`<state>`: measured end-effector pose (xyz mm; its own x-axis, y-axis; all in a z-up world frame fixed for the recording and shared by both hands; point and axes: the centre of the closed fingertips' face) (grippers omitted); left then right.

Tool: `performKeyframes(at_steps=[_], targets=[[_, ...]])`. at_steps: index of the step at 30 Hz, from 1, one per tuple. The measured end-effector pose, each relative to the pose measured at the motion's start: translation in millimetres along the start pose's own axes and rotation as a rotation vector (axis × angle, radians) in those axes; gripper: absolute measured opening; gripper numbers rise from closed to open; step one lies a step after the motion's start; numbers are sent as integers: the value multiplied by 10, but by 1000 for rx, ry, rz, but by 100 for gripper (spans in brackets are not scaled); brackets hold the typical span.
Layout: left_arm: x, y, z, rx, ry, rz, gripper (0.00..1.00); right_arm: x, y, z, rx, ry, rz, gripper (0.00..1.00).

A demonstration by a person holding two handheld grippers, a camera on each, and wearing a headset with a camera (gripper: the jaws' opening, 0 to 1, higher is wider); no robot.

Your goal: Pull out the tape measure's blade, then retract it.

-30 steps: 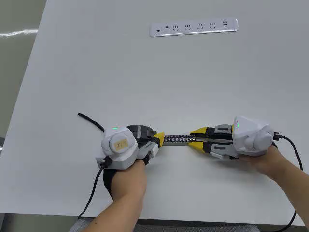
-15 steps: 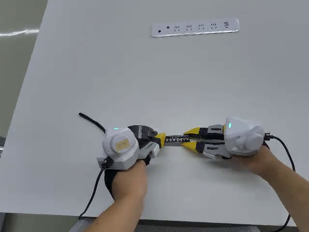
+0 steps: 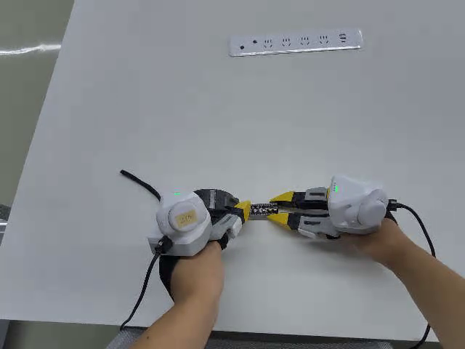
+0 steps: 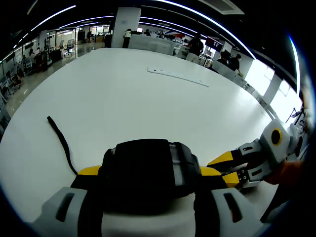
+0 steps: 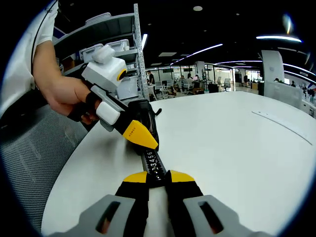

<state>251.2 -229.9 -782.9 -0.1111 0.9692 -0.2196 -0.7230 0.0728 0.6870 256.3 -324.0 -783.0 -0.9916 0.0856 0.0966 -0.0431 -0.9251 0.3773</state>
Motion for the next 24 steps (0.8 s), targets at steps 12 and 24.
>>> performKeyframes(at_steps=[12, 24], targets=[[-1, 3, -2, -2, 1, 0, 73, 54, -124, 39, 2, 5, 14, 13], [-2, 1, -1, -7, 7, -2, 73, 81, -206, 81, 4, 4, 19, 13]])
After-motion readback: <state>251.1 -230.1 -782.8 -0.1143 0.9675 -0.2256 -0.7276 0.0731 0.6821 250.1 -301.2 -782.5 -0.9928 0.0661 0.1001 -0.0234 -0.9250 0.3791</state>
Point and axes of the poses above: the centre of the closed fingertips' face, and the gripper's own axes: y roughly backward along the fingers, x roughly to its left, z roughly out of its top, and after that the axes turned 3 degrees about -z, right-handed
